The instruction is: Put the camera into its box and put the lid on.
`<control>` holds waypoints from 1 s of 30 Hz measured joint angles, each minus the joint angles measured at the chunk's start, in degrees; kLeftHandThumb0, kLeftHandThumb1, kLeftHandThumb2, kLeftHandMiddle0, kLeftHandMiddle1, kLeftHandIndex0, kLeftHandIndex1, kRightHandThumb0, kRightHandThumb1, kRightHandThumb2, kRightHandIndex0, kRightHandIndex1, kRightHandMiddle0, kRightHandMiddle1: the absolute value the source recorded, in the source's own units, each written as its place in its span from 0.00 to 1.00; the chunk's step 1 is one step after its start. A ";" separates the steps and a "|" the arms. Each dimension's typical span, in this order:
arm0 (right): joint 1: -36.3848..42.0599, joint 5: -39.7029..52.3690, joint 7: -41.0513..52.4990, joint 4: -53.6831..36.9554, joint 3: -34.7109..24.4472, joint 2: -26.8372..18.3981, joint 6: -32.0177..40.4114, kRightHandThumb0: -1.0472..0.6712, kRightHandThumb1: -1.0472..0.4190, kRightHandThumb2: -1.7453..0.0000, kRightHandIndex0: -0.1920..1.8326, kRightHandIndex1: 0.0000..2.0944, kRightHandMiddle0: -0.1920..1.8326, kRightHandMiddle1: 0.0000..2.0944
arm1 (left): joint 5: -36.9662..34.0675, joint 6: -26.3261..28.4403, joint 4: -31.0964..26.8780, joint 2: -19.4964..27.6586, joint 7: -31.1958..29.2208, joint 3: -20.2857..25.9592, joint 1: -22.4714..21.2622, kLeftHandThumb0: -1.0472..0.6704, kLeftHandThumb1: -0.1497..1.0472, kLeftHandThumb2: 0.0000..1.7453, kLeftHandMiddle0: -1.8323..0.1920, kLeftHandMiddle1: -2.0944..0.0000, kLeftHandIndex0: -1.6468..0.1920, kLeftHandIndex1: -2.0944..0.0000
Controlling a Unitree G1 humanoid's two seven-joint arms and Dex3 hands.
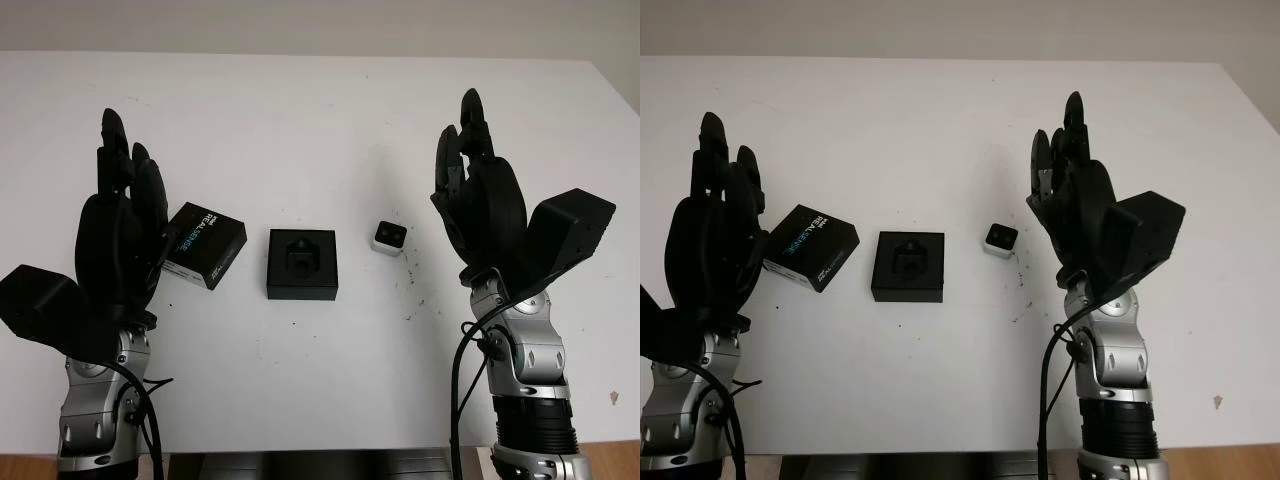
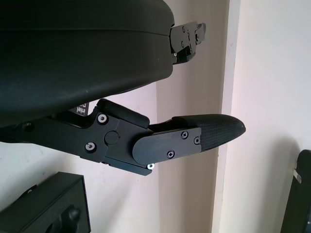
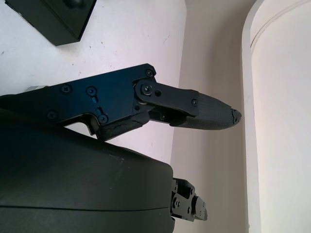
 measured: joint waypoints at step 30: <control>-21.21 -15.07 21.97 24.92 6.95 -24.59 -18.83 0.37 0.19 0.97 0.25 0.10 0.21 0.20 | -1.00 0.60 -0.52 -0.87 -0.59 -0.59 0.02 0.20 1.00 0.34 1.00 1.00 1.00 1.00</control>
